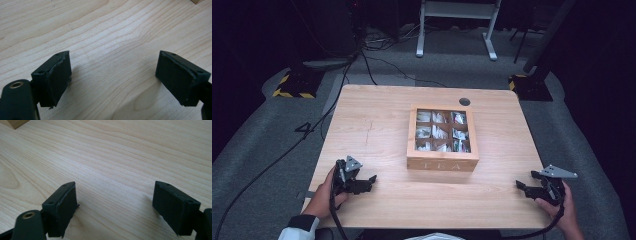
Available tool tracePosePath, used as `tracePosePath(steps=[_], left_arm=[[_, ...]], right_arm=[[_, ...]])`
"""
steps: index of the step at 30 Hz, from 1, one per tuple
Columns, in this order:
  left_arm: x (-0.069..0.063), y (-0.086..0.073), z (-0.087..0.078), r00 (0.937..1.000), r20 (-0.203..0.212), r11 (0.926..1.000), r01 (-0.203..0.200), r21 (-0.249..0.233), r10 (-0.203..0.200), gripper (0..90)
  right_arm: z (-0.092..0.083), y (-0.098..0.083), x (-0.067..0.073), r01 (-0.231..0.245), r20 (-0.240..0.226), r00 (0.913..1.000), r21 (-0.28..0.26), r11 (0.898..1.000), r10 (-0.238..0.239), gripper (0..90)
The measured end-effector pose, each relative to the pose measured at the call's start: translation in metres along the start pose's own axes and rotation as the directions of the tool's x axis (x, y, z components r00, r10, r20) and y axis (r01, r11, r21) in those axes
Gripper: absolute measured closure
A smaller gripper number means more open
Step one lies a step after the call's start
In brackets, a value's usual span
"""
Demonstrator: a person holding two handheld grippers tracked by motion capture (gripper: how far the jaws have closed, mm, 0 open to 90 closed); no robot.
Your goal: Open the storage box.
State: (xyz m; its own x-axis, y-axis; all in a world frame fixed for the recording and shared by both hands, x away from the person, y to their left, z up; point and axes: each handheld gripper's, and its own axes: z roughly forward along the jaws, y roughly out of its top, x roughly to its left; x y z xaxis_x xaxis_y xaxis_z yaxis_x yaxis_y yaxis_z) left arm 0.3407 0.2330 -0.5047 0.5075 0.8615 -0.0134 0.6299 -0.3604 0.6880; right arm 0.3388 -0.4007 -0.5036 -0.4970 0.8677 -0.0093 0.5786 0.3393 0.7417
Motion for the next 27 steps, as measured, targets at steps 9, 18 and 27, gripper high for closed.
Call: tracePosePath(steps=[9,18,27], left_arm=[[-0.005,0.009,0.008,0.9940,0.074,0.9967,-0.081,0.004,0.080,11.7],[0.002,0.015,0.015,0.9863,0.114,0.9922,-0.122,0.023,0.119,3.8],[0.003,0.018,0.018,0.9840,0.122,0.9906,-0.134,0.027,0.130,0.6]], right_arm=[[0.001,0.006,0.004,0.073,-0.043,0.9964,0.005,0.997,-0.073,28.2],[-0.004,0.038,0.018,0.123,-0.094,0.9878,-0.022,0.992,-0.125,26.3],[-0.003,0.080,0.051,0.235,-0.130,0.9604,-0.096,0.967,-0.247,30.5]])
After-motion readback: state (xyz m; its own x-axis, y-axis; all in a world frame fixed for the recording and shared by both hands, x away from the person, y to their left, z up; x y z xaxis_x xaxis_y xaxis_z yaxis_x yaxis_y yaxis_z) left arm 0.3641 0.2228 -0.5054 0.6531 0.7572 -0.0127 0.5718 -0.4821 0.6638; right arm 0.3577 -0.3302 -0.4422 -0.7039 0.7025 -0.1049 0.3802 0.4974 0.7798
